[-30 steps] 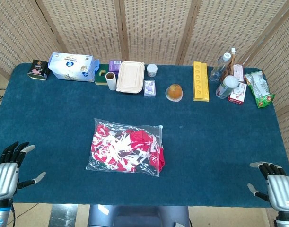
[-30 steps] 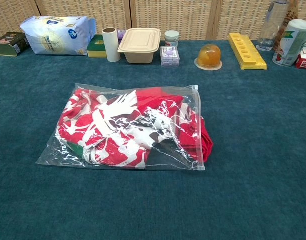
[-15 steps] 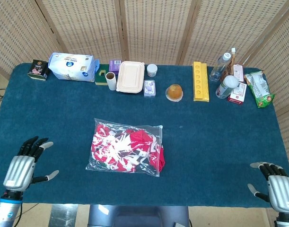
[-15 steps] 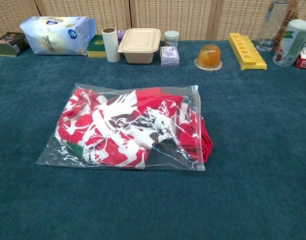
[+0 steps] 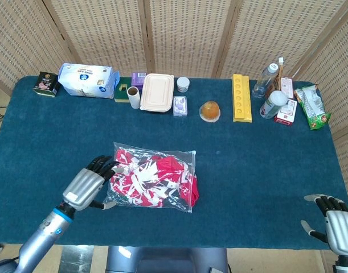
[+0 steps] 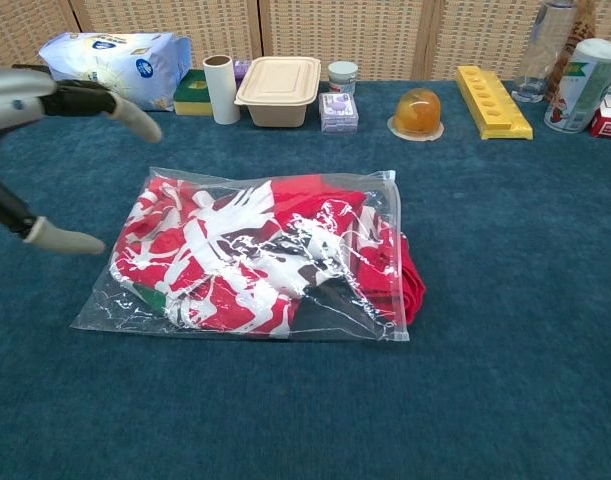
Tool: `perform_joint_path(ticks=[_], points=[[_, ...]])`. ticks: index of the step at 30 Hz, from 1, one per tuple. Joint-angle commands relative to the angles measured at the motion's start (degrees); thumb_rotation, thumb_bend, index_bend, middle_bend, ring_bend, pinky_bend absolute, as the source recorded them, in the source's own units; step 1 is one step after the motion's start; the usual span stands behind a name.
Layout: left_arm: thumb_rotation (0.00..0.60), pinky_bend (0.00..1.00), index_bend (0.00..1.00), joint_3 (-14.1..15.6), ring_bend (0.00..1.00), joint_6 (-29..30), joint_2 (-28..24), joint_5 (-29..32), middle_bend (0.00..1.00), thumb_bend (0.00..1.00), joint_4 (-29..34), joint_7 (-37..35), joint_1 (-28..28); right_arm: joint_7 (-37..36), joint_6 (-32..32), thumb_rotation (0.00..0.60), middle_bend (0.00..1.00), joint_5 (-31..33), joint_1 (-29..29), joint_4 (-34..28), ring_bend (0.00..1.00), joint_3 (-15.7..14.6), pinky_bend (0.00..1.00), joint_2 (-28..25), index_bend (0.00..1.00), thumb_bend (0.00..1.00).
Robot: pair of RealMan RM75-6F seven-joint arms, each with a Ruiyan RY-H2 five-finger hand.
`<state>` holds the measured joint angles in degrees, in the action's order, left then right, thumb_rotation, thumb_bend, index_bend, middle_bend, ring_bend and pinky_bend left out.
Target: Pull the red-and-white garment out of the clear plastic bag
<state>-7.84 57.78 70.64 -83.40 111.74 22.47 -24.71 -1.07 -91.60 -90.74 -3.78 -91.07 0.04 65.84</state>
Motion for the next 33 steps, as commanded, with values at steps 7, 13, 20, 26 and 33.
perform_joint_path(ticks=[7, 13, 20, 26, 33], points=[[0.598, 0.07, 0.06, -7.66, 0.04, -11.56, 13.42, 25.25, 0.1, 0.05, -5.87, 17.87, -20.08, -1.04, 0.18, 0.6, 0.34, 1.31, -0.12, 0.65, 0.29, 0.57, 0.26, -0.08, 0.32, 0.24], [0.6, 0.07, 0.03, -7.61, 0.02, -11.63, 18.76, 35.27, 0.09, 0.04, -10.91, 22.63, -27.7, -1.53, 0.43, 0.6, 0.34, 1.99, -0.09, 0.97, 0.29, 0.89, 0.26, -0.23, 0.32, 0.24], [0.6, 0.07, 0.03, -6.12, 0.02, -10.68, 22.63, 41.75, 0.09, 0.04, -15.47, 23.22, -32.76, -2.01, 0.73, 0.6, 0.34, 2.54, -0.16, 1.28, 0.29, 0.99, 0.26, -0.32, 0.32, 0.24], [0.6, 0.07, 0.03, -4.58, 0.02, -9.73, 22.65, 43.66, 0.09, 0.04, -16.82, 21.91, -34.08, -2.22, 0.63, 0.6, 0.34, 2.62, -0.29, 1.43, 0.29, 1.01, 0.26, -0.39, 0.32, 0.24], [0.6, 0.07, 0.03, -2.83, 0.02, -9.6, 22.71, 45.55, 0.09, 0.04, -19.52, 20.2, -35.18, -2.11, 1.06, 0.6, 0.34, 2.57, -0.1, 1.34, 0.29, 0.98, 0.26, -0.48, 0.32, 0.24]])
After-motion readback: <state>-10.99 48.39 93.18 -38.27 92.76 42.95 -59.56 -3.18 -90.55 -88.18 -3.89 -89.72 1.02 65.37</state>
